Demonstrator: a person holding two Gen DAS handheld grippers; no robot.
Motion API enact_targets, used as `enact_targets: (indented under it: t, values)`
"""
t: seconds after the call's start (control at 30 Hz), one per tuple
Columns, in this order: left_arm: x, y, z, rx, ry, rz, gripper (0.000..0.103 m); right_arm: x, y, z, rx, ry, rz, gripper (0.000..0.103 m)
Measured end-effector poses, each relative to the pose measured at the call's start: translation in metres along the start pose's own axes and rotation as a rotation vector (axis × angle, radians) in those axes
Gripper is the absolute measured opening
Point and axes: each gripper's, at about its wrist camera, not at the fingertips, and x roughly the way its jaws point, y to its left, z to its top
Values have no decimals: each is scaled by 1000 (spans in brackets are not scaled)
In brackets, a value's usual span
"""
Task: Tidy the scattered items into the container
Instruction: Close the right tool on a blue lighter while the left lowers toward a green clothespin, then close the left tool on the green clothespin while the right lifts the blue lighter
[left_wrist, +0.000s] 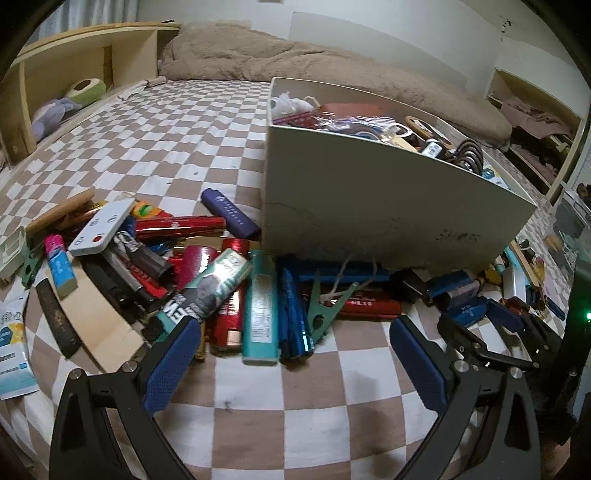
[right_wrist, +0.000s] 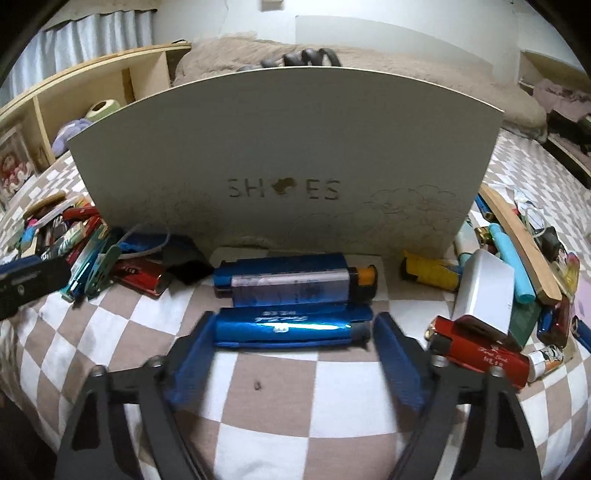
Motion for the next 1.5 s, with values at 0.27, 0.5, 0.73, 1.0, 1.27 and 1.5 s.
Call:
enact_targets:
  t: [0.27, 0.5, 0.73, 1.0, 1.27, 1.5]
  values:
    - [-5, -1, 3, -6, -96, -80, 102, -10, -9, -7, -2, 11, 40, 82]
    - [1, -11, 16, 13, -104, -206, 92, -17, -18, -12, 34, 24, 90, 83]
    - [27, -22, 18, 62, -14, -246, 73, -19, -27, -11, 83, 34, 145, 83]
    - [25, -17, 4, 63, 21, -231, 56, -20, -18, -8, 87, 48, 176, 83]
    - [24, -14, -3, 52, 27, -220, 35, -19, -3, -10, 36, 44, 136, 83]
    - [25, -6, -1, -9, 29, -218, 16, -19, 0, -7, 48, 44, 144, 83]
